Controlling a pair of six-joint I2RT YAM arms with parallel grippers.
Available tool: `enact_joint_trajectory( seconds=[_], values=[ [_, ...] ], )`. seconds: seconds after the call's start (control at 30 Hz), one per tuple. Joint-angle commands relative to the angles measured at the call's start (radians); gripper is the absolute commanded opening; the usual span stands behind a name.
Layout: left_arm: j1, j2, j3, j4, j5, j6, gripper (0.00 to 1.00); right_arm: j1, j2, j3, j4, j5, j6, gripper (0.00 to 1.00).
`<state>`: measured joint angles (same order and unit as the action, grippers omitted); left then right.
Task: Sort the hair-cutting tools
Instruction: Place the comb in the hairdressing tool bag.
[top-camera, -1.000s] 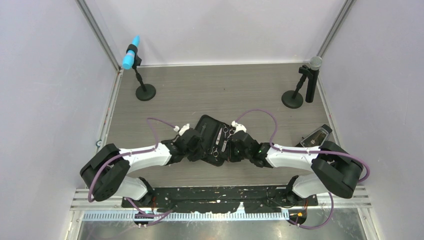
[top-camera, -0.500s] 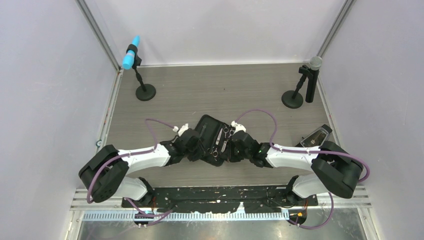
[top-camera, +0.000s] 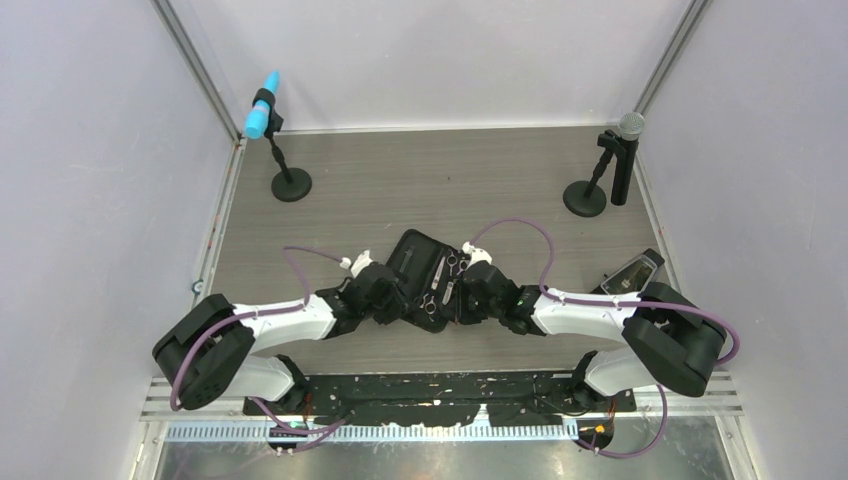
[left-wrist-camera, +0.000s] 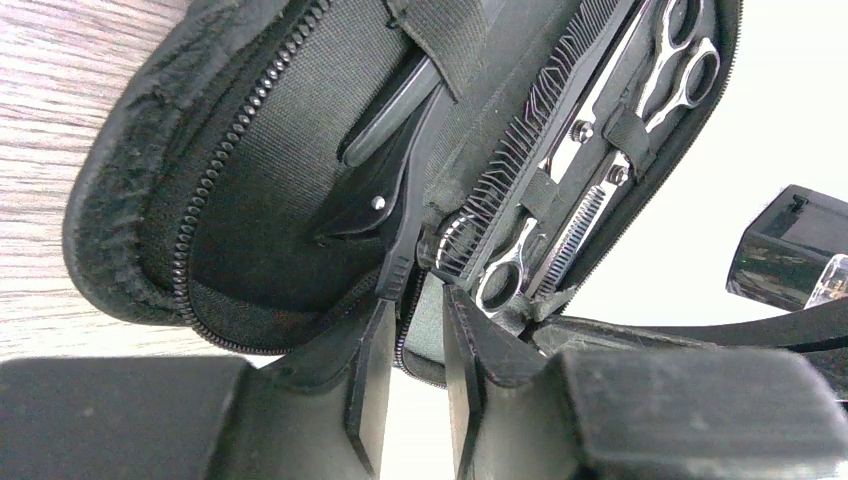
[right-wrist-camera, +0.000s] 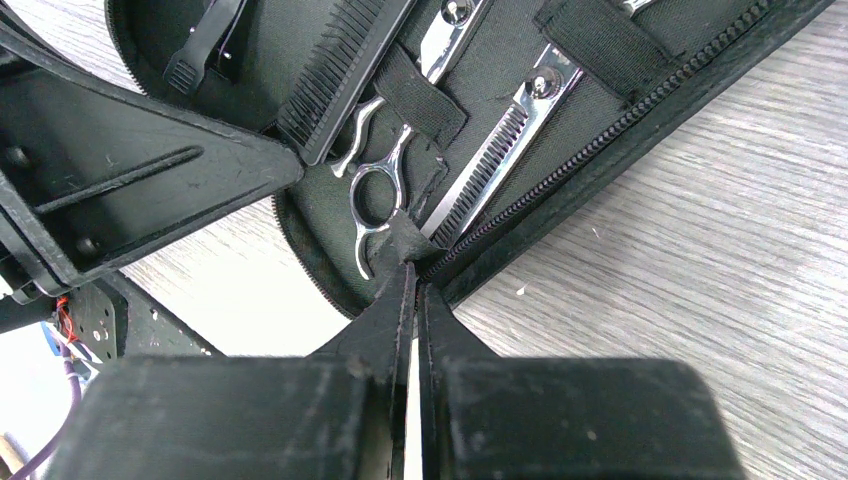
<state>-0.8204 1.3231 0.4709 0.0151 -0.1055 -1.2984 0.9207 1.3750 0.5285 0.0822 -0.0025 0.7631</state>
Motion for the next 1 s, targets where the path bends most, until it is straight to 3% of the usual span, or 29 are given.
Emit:
enact_joint_trajectory(
  seconds=[0.0,0.33,0.73,0.93,0.97],
  values=[
    [0.016,0.005,-0.04,0.061,-0.098,-0.005,0.25,0.004,-0.002,0.011,0.044,-0.019,0.006,0.05],
    [0.023,-0.037,-0.101,0.114,-0.126,-0.03,0.23,0.006,-0.002,0.01,0.042,-0.018,0.008,0.05],
    [0.035,-0.017,-0.182,0.337,-0.069,-0.052,0.23,0.006,-0.002,0.012,0.038,-0.019,0.009,0.05],
    [0.036,-0.068,-0.211,0.329,-0.099,-0.049,0.26,0.006,0.003,0.014,0.037,-0.02,0.008,0.05],
    [0.039,-0.081,-0.218,0.327,-0.102,-0.043,0.19,0.006,0.006,0.017,0.037,-0.022,0.007,0.05]
  ],
)
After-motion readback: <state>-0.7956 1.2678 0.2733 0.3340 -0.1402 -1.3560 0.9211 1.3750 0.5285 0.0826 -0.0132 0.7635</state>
